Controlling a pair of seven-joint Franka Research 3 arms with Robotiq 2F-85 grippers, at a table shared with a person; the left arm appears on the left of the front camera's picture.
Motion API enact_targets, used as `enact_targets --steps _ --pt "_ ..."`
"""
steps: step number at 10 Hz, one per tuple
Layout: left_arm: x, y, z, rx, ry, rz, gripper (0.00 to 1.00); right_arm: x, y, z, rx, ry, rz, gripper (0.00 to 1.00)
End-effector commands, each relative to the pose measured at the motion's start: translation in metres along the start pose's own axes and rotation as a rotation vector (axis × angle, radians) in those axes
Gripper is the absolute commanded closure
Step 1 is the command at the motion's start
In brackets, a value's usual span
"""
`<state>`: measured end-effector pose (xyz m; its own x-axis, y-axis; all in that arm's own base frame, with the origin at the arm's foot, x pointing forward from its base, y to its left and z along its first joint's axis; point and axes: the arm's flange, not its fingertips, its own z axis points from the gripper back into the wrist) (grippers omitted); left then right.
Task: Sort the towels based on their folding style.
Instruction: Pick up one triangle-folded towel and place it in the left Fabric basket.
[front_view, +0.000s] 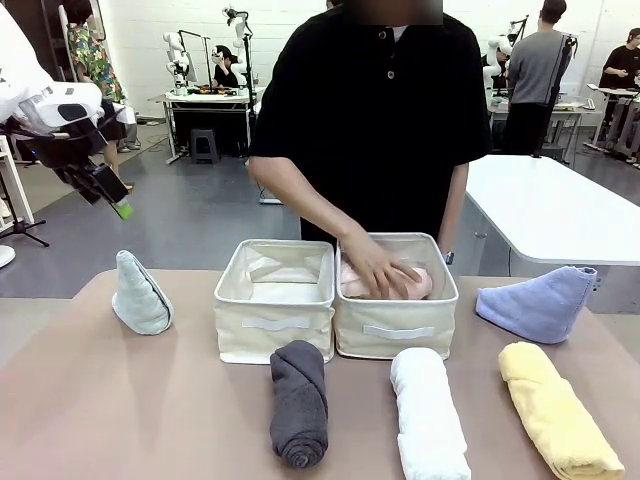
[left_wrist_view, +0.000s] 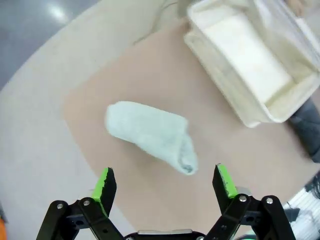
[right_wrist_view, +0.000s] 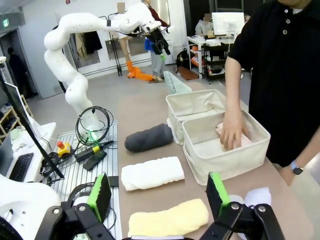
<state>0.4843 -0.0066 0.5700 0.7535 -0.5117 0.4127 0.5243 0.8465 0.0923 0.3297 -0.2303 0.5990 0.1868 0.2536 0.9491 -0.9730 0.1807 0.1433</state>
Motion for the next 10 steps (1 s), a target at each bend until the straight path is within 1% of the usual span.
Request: enact_targets --steps 1,7,8,9,10 --pt "0.002 -0.003 -0.011 -0.120 0.043 0.015 0.00 0.000 0.001 0.002 0.009 -0.005 0.007 0.00" --pt "0.002 -0.003 -0.011 -0.120 0.043 0.015 0.00 0.000 0.001 0.002 0.009 -0.005 0.007 0.00" --pt "-0.002 -0.007 -0.016 -0.098 0.052 0.015 0.00 0.000 0.001 0.002 0.009 -0.005 0.007 0.00" --pt "0.000 -0.025 -0.030 0.060 0.111 0.343 0.00 0.000 0.001 0.002 0.009 -0.005 0.007 0.00" --pt "-0.006 -0.035 -0.036 0.095 0.183 0.538 0.00 0.000 0.001 0.002 0.009 -0.005 0.007 0.00"
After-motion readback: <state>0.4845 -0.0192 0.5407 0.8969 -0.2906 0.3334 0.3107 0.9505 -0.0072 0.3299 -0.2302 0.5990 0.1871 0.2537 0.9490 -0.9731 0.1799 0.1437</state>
